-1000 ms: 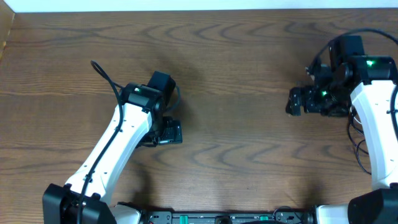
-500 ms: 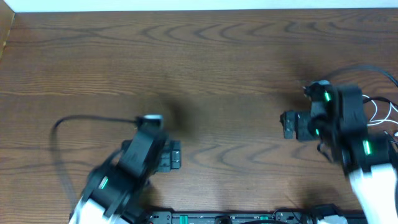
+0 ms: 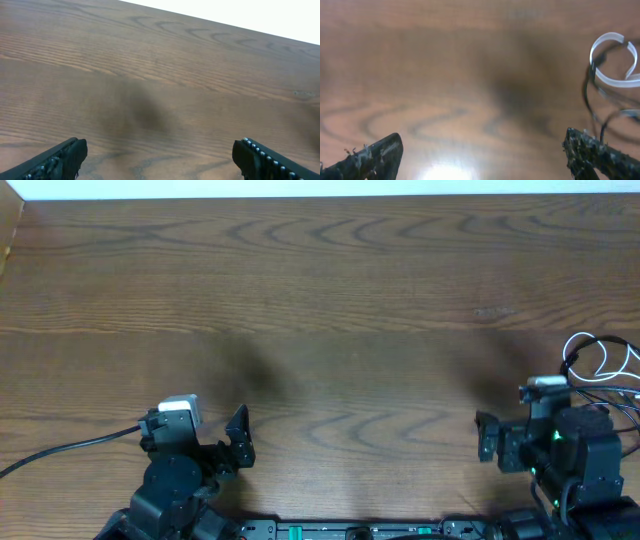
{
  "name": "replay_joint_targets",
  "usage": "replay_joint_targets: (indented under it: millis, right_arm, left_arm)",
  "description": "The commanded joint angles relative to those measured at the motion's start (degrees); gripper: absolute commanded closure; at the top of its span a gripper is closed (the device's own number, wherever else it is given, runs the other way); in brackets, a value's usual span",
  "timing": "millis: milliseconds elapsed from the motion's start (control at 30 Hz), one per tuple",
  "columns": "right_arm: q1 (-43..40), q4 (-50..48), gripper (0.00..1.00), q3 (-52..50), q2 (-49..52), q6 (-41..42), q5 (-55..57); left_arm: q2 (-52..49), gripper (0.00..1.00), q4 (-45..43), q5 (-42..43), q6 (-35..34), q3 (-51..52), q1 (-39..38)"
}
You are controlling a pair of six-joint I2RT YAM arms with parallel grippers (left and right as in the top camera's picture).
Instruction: Untangle cables
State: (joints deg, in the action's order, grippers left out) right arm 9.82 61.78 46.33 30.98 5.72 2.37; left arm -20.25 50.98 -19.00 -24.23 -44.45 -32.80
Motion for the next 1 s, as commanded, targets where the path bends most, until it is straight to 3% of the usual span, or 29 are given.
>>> replay_joint_targets:
  millis: [0,633,967]
  right_arm:
    - [0.35,3.89,0.01,-0.46,-0.13,0.46,0.68]
    - [0.35,4.50,0.01,-0.46,-0.11,0.48,0.68]
    - [-2.29,4.46,0.01,-0.59,-8.17,0.48,0.68]
  left_arm:
    - [0.15,0.02,-0.09,-1.42,-0.52,0.26,-0.24]
    - [0.15,0.02,-0.07,-1.40,-0.52,0.26,-0.24]
    - [0.15,0.02,-0.07,-1.42,-0.52,0.26,-0.24]
